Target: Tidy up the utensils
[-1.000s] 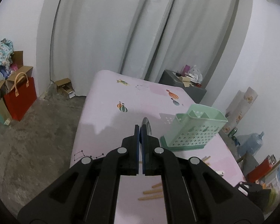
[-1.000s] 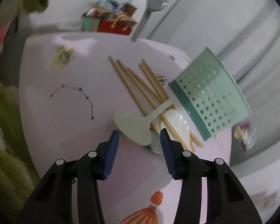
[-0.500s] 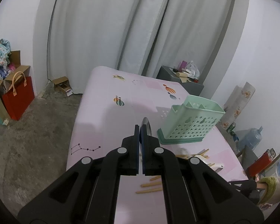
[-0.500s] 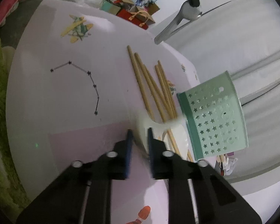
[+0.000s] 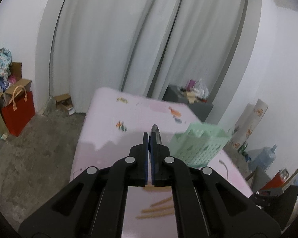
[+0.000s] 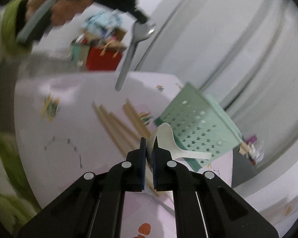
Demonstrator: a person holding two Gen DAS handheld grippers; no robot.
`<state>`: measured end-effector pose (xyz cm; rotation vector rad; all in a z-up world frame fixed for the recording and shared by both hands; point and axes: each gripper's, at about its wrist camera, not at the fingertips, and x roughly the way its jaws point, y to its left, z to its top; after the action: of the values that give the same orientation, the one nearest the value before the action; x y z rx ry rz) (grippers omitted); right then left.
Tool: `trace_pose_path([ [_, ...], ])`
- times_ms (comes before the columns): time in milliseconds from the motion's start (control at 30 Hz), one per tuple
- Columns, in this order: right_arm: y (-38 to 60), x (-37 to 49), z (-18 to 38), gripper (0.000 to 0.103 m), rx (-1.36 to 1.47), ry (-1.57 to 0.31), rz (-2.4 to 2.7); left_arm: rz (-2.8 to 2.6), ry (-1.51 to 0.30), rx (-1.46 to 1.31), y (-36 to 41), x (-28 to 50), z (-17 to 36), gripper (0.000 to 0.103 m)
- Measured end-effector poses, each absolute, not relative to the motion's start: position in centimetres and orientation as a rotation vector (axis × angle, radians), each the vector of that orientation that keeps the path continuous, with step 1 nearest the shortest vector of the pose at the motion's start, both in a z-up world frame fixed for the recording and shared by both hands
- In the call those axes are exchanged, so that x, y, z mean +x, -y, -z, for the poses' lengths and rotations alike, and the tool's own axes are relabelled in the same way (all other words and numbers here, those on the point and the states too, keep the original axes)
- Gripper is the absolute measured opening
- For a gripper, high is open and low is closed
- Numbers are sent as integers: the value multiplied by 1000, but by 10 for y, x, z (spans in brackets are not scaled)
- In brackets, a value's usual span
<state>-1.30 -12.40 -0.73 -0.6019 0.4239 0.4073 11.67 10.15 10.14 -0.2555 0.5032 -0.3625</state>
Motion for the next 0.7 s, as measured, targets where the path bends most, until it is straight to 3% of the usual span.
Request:
trace_pose_path([
  [433, 217, -5, -85, 6, -30, -273, -402, 324, -237, -229, -50, 159, -178, 1],
  [700, 270, 1, -116, 6, 259, -169, -508, 234, -203, -65, 0, 189, -169, 1],
])
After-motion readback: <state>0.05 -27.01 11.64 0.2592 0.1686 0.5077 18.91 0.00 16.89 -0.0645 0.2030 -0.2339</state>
